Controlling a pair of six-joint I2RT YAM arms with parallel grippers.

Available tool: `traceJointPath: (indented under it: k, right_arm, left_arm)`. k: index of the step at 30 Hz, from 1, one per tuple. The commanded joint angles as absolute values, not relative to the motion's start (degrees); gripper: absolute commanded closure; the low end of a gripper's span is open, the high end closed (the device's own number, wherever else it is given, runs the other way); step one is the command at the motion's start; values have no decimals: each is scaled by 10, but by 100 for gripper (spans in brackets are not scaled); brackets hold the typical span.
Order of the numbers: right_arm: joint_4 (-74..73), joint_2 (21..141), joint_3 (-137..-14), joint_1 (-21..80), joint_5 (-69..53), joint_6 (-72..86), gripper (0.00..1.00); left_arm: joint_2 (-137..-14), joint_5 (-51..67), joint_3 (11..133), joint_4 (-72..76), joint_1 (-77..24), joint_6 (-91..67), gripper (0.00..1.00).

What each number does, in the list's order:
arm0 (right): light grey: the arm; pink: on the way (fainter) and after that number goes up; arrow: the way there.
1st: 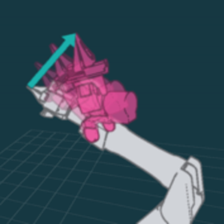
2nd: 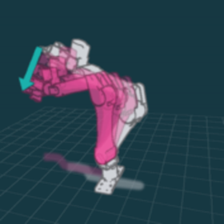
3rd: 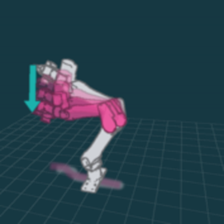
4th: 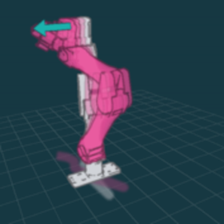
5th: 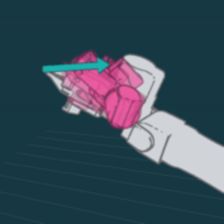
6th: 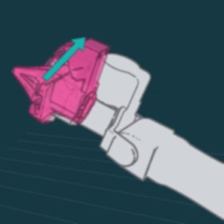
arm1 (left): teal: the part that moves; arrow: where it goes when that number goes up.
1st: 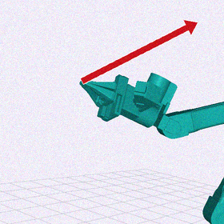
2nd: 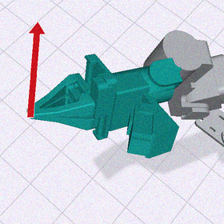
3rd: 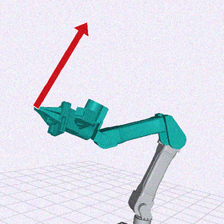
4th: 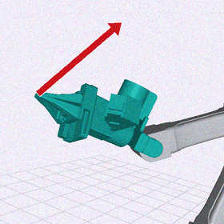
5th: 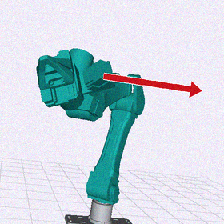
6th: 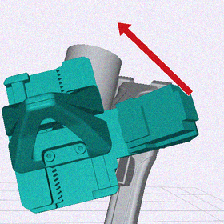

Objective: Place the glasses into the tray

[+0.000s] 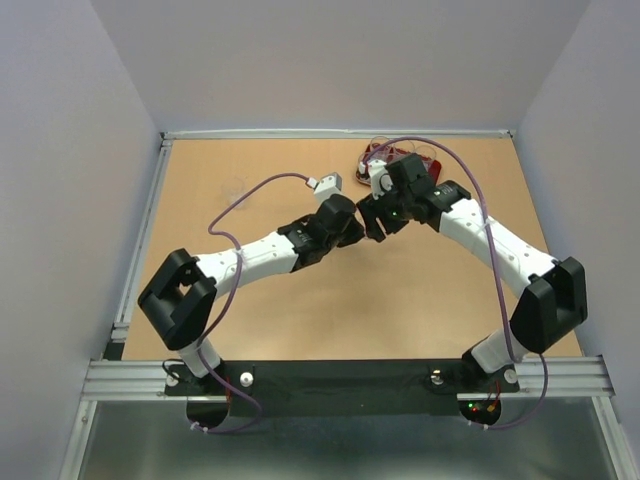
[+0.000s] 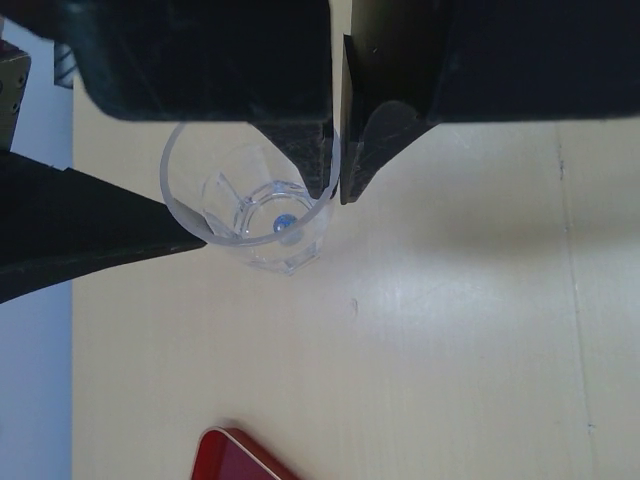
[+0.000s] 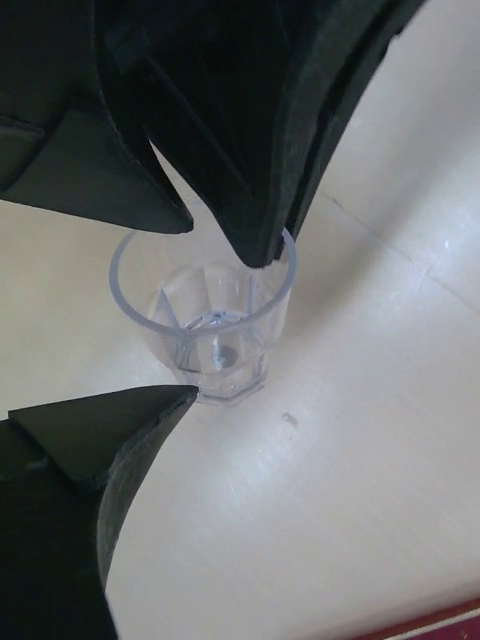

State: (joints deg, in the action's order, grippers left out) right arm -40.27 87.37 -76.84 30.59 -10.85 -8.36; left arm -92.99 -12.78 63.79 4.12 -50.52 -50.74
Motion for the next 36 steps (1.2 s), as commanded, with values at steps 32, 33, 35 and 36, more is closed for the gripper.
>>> traceJointPath:
  k: [32,33,35,36]
  right_arm:
    - [-349,847,-761,291,12,-108,100]
    - [-346,845,-759,285,6,-107,100]
    - [-337,839,-751,273,4,-105,100]
    - [-334,838,-748,259,-20,-103,100]
  left_arm:
    - [-851,-24,573,215,-512,-421,40]
    - [-846,-20,568,215,-513,-417,39]
    - [-834,-11,558,223,-510,-404,37]
    - [-830,-8,552,224,-509,-399,35]
